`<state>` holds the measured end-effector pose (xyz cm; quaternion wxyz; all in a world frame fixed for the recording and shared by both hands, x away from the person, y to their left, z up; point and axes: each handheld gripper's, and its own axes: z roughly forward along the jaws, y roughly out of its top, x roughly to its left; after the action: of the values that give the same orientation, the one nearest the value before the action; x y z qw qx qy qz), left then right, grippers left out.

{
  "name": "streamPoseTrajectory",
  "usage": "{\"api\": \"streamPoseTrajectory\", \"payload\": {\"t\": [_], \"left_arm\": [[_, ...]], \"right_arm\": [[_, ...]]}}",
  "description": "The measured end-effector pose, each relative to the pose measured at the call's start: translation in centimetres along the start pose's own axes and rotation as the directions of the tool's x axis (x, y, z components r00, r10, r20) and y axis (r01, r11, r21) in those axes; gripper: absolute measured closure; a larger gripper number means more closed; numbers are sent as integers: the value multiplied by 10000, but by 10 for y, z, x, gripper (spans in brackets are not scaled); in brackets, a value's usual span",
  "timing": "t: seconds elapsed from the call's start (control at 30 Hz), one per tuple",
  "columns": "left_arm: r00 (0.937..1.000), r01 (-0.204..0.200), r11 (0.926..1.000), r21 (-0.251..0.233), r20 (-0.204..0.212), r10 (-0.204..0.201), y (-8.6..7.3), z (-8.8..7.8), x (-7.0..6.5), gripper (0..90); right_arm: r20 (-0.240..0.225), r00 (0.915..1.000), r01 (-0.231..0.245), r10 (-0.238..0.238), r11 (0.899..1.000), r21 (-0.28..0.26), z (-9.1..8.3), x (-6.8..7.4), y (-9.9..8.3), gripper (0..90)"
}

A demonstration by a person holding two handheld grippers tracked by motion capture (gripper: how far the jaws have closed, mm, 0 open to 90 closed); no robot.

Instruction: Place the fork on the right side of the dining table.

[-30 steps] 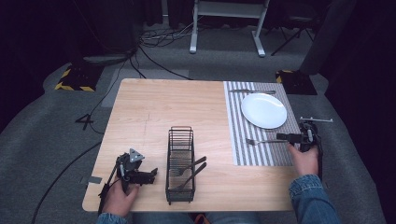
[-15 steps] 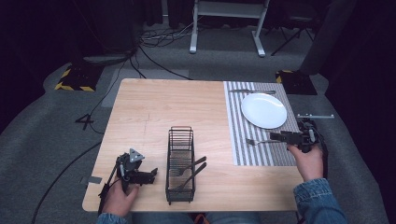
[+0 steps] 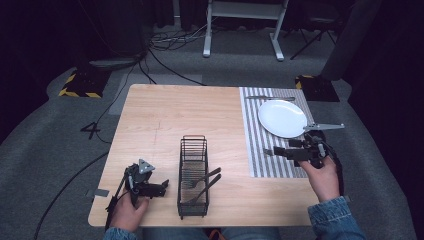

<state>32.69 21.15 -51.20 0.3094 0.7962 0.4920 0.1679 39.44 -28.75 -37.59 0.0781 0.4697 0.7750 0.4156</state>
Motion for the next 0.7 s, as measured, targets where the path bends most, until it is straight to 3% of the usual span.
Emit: {"api": "streamPoseTrajectory", "payload": {"t": [0.13, 0.23, 0.37, 0.63, 0.7], "left_arm": [[10000, -1, 10000, 1, 2, 1, 0, 0, 0, 3], [10000, -1, 10000, 2, -1, 1, 0, 0, 0, 3], [10000, 0, 10000, 1, 0, 0, 0, 0, 0, 3], [10000, -2, 10000, 1, 0, 2, 0, 0, 0, 3], [10000, -2, 10000, 1, 0, 2, 0, 0, 0, 3]], "right_arm": [[-103, 9982, 583, -585, 9981, -190, 4, 17, -1, 102], [-326, 9970, 690, -695, 9975, -152, 7, 30, -2, 102], [-269, 9934, 1111, -1112, 9938, -44, 14, 44, -4, 102], [-847, 9873, 1367, -1341, 9903, 259, 26, 68, -11, 103], [-1145, 9864, 1225, -1176, 9918, 364, 30, 70, -12, 103]]}}
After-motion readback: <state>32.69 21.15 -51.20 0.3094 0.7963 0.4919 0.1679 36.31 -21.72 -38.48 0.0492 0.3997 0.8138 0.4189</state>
